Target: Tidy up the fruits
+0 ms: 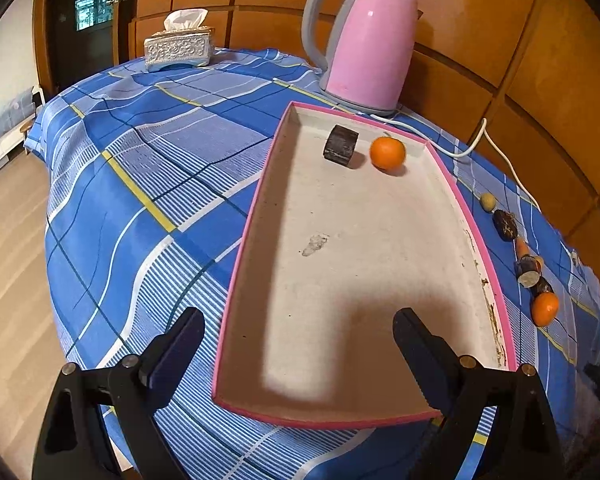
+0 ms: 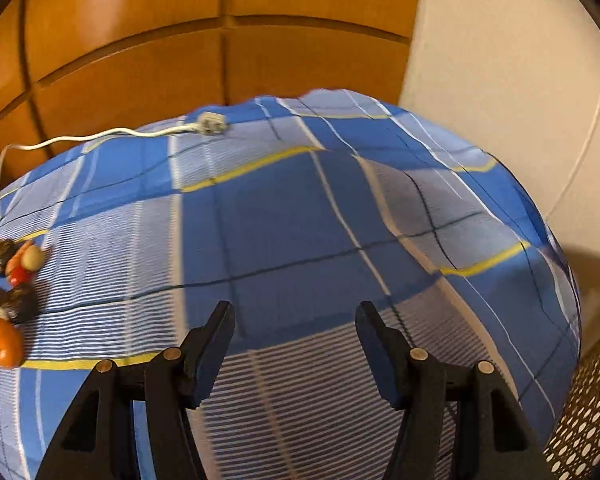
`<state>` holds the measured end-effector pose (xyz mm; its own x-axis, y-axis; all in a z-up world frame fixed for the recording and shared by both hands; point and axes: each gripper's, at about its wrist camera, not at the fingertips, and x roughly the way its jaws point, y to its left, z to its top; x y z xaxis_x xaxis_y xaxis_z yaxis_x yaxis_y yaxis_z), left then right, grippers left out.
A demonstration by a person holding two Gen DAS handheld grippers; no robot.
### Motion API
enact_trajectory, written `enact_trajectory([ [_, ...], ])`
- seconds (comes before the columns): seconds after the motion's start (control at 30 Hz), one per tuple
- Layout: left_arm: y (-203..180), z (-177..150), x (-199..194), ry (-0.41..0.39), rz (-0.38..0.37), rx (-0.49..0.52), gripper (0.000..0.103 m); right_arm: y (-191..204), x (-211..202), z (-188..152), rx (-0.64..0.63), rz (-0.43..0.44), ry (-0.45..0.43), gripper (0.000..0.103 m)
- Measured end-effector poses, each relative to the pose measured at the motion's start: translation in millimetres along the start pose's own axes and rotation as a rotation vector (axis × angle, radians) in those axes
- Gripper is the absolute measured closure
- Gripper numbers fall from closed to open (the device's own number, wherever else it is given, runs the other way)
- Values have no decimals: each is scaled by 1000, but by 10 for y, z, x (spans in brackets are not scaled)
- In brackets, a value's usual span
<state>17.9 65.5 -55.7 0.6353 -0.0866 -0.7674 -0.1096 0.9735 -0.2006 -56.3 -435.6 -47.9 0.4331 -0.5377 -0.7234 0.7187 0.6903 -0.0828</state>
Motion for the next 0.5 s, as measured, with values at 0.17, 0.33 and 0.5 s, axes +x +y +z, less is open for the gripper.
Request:
enact_trajectory([
  [0.17, -36, 1, -19, -6, -19, 13, 7, -53, 95, -121, 28, 3, 9, 37],
  [0.33, -123, 48, -63, -12, -32, 43, 7, -51, 110, -164, 40, 6, -12, 34],
  [0.5, -141, 110, -59, 17, -43, 27, 7, -51, 117, -160, 39, 10, -18, 32],
])
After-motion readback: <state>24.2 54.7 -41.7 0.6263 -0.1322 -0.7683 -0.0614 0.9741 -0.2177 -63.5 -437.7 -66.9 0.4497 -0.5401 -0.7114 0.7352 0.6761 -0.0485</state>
